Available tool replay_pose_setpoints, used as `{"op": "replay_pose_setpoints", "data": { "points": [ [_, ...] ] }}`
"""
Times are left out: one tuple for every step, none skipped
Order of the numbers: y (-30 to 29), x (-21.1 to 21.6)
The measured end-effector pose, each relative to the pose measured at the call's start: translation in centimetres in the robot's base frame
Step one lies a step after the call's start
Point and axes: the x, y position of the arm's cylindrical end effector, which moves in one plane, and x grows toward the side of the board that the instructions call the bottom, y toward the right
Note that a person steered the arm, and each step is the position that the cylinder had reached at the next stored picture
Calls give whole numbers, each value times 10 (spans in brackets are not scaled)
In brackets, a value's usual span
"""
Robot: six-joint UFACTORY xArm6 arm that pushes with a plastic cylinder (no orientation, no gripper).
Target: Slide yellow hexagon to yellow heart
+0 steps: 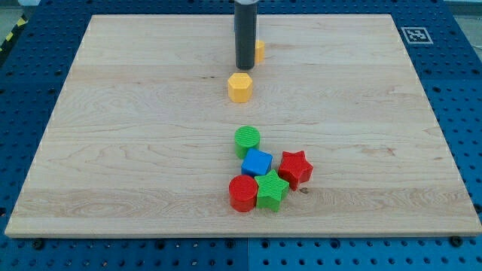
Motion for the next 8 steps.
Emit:
{"op": "replay_pose_setpoints", "data": {
  "points": [
    [0, -14],
    [0, -14],
    [-1, -11],
    [-15, 12],
    [-37, 34],
    [-54, 61],
    [-29, 115],
    [-13, 135]
  ]
}}
